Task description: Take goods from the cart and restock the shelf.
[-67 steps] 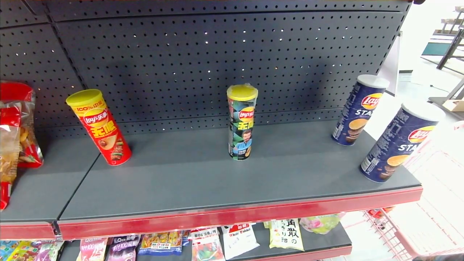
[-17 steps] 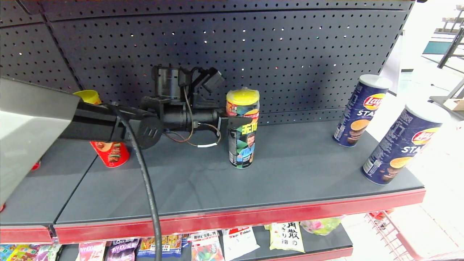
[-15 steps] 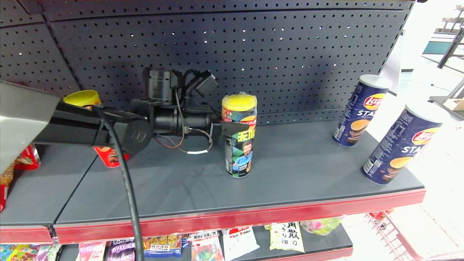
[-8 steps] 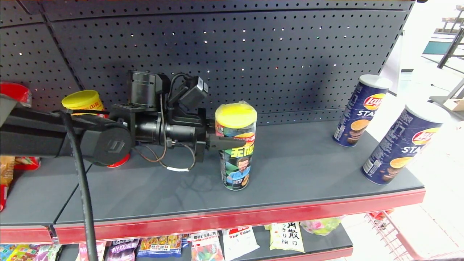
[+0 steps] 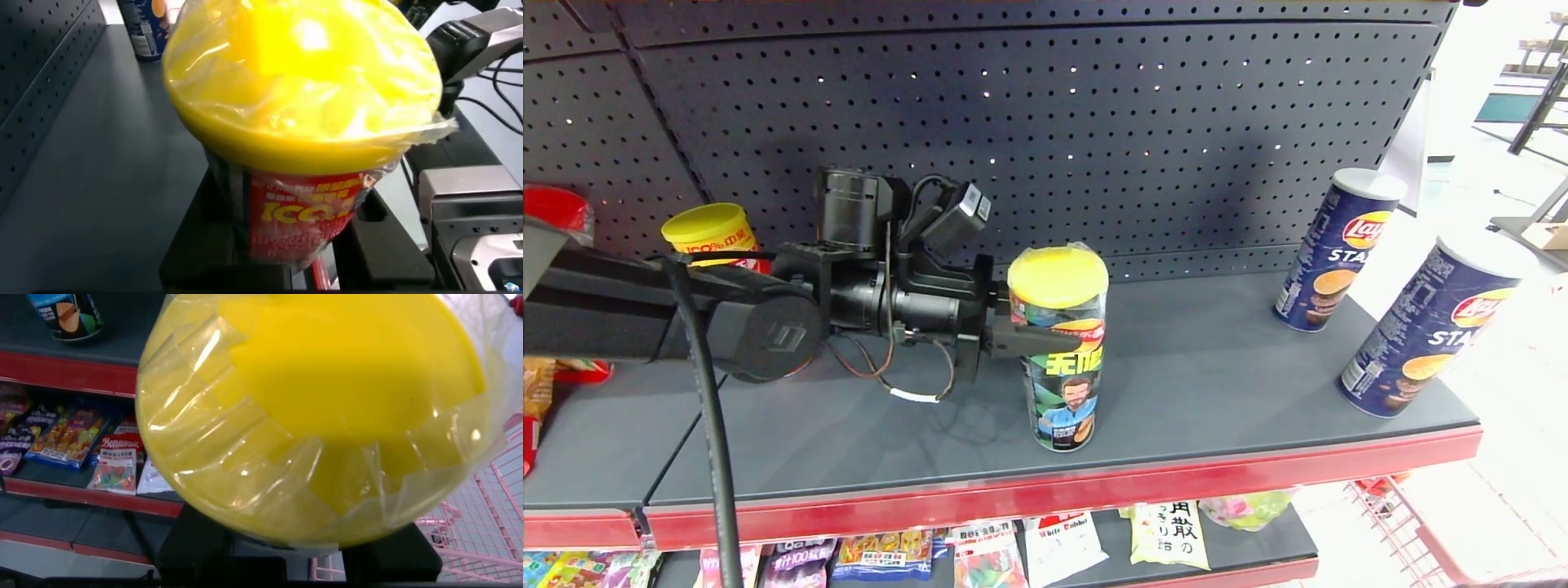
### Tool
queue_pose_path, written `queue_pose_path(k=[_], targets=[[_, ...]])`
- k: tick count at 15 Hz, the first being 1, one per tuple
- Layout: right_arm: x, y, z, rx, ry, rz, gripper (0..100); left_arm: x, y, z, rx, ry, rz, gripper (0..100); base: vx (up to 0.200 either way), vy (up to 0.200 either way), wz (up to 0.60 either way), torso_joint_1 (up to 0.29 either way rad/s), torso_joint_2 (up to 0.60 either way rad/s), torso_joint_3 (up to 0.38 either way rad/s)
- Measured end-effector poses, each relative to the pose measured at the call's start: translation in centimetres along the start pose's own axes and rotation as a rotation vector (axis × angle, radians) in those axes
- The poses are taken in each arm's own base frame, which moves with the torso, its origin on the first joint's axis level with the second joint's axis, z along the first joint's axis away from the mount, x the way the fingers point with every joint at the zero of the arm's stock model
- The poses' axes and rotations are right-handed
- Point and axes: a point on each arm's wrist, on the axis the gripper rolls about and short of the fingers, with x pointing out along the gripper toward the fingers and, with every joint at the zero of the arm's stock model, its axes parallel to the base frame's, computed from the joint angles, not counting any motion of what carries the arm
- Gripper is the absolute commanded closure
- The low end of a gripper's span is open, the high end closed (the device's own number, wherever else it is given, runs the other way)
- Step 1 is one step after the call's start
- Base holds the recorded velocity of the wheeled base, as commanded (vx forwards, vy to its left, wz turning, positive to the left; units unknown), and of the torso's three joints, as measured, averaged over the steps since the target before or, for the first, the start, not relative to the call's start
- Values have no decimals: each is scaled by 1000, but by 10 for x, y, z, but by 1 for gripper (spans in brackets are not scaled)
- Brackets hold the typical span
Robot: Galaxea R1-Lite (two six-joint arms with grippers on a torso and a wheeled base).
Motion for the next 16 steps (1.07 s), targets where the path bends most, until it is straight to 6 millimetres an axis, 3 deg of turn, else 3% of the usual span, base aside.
queue_pose_path(k=[16], targets=[[0,0,4,0,0,-6,100,12,6,-18,-6,-29,-121,100,0,0,0,0,0,0]])
